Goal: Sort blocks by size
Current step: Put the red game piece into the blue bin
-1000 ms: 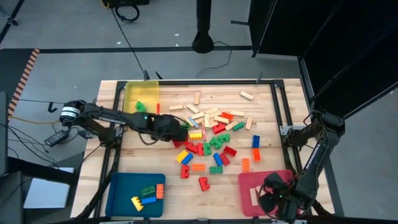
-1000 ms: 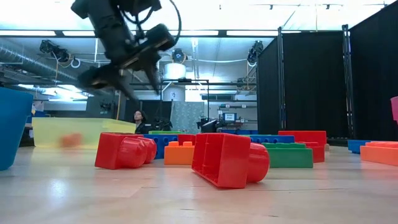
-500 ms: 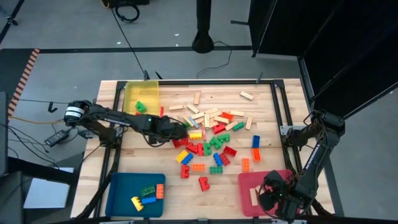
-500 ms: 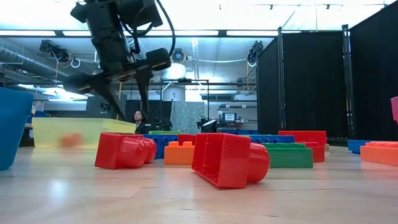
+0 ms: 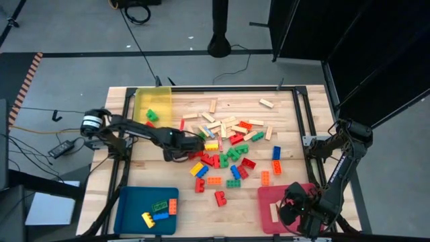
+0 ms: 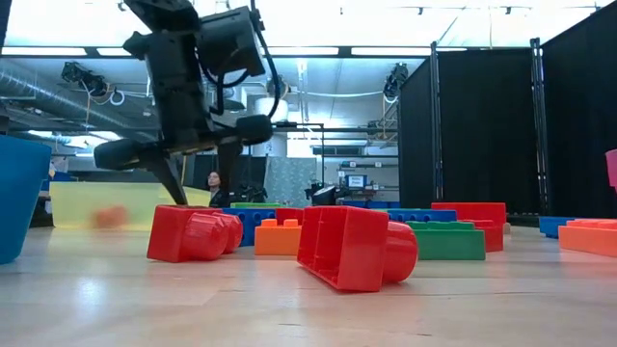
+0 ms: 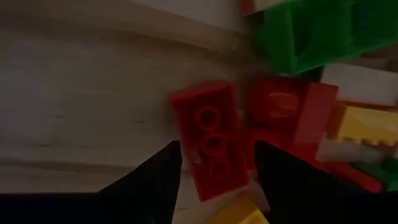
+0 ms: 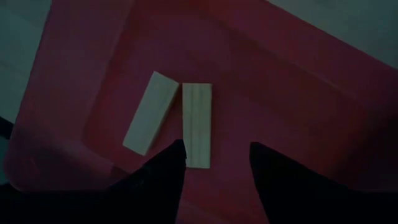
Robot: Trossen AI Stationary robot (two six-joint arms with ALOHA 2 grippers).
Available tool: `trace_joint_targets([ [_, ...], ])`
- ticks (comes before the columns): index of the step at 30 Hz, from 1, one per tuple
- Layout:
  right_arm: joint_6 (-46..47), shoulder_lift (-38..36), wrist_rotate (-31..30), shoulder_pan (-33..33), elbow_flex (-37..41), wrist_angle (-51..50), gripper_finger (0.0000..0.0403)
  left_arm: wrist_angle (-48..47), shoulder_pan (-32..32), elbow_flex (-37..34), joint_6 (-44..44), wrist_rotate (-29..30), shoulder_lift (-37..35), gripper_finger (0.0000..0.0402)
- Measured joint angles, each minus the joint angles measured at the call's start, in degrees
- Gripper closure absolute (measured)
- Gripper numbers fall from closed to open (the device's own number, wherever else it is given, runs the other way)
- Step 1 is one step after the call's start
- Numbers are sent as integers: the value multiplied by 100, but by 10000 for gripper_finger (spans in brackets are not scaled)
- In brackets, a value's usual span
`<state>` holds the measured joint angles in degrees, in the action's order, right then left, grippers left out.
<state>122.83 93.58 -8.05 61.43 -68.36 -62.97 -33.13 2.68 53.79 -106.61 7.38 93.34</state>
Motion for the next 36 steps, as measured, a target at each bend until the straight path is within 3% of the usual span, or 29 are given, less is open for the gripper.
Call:
trace_joint_targets([
  [10,1,0,0,0,0,5,215,150,-4,8,-606,-18,510,195],
  [14,1,0,2,0,0,4,214,127,-29,23,-561,-17,607,224],
  [18,1,0,2,0,0,-19,218,159,-87,19,-264,-10,597,269],
  [26,0,0,2,0,0,-241,229,307,-122,-14,474,-85,291,269],
  [36,-7,0,2,0,0,-400,232,790,-114,-12,2022,-719,-769,269],
])
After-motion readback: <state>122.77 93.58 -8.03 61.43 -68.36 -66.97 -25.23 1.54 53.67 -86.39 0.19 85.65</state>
